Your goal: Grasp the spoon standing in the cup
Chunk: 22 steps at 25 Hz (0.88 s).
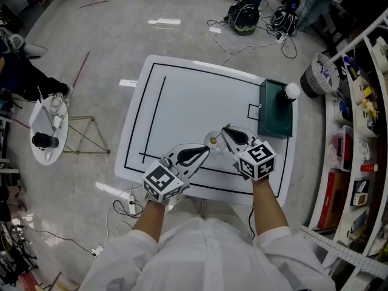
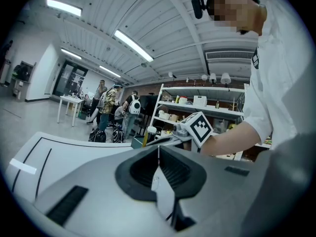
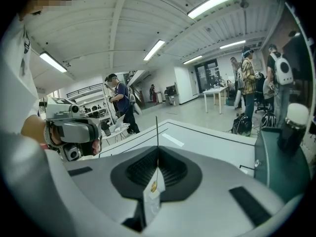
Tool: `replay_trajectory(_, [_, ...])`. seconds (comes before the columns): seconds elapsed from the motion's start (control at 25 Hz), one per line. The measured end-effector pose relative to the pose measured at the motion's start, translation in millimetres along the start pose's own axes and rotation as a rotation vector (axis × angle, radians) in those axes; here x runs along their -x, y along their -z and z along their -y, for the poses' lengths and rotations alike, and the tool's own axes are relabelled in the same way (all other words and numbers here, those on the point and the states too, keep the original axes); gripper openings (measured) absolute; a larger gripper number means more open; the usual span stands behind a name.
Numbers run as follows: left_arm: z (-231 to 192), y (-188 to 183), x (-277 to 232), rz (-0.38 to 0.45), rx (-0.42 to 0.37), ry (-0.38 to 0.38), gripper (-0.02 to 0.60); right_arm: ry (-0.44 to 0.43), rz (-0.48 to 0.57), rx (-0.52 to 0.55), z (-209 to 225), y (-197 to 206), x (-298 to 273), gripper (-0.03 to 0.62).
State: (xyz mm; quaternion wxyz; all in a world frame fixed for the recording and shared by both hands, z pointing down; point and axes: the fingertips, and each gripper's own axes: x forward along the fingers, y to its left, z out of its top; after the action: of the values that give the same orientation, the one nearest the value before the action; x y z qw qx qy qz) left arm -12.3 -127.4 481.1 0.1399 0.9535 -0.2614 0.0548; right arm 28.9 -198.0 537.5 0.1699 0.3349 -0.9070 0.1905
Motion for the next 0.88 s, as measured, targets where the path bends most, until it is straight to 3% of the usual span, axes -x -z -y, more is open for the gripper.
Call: replay_trajectory(0.88, [-5, -5, 0, 0.0, -0.018, 0.021, 0.005, 0.036, 0.115, 0.022, -12, -38, 41, 0.007])
